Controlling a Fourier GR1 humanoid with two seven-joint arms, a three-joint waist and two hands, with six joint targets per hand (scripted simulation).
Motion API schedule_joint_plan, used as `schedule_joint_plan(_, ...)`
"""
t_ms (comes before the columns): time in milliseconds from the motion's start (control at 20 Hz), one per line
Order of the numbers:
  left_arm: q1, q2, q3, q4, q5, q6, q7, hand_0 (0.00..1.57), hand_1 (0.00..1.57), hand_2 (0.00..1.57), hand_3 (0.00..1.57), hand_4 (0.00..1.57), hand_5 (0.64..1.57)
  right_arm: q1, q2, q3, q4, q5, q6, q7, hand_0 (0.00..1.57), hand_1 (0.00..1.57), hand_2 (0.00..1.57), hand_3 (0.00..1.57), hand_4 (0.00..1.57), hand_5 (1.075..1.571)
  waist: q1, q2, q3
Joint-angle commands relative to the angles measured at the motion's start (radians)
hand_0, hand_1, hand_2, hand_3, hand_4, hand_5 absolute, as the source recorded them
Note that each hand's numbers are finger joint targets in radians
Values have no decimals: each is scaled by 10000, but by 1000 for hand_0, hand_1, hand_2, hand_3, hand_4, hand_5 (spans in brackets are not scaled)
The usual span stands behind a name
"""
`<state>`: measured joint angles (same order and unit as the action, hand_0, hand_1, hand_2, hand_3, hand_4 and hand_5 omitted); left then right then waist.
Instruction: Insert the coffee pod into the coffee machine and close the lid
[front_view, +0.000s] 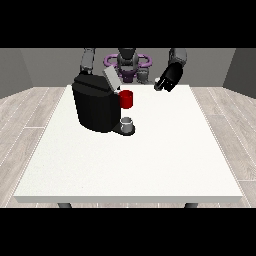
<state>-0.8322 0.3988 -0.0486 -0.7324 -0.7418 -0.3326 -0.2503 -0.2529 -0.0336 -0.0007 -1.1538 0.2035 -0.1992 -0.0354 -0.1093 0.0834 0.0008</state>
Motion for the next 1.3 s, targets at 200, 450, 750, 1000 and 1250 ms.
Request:
schedule_joint_plan(200, -636, -792, 36, -377, -301, 156, 897, 1331, 1331, 1351, 1323, 592, 1571, -641, 216, 103, -175, 80, -103, 428, 0, 0, 0, 0, 0, 1571, -364, 46, -7)
schedule_joint_plan(450, -2622, -1018, 924, -268, 578, -1287, 2523, 956, 956, 1160, 1358, 517, 1571, -972, 210, 31, -24, -328, 331, 52, 0, 0, 0, 0, 0, 1571, -736, 9, 3)
schedule_joint_plan(750, -2780, -88, 1482, 150, 483, -810, 2224, 1256, 1256, 1287, 1265, 488, 1571, -659, 91, 472, -1193, -53, 458, 259, 0, 0, 0, 0, 0, 1571, -1665, 401, -8)
schedule_joint_plan(1000, -3383, 568, 1599, 304, 360, -1032, 2003, 1225, 1225, 1279, 1251, 482, 1571, -1097, -218, 45, -1440, -304, 559, 178, 0, 0, 0, 0, 0, 1571, -1856, 1124, -6)
schedule_joint_plan(1250, -3401, 259, 1682, 460, 421, -812, 1956, 1265, 1265, 1303, 1256, 465, 1571, -1290, -202, -139, -1684, -458, 511, 463, 0, 0, 0, 0, 263, 1571, -1928, 1263, -6)
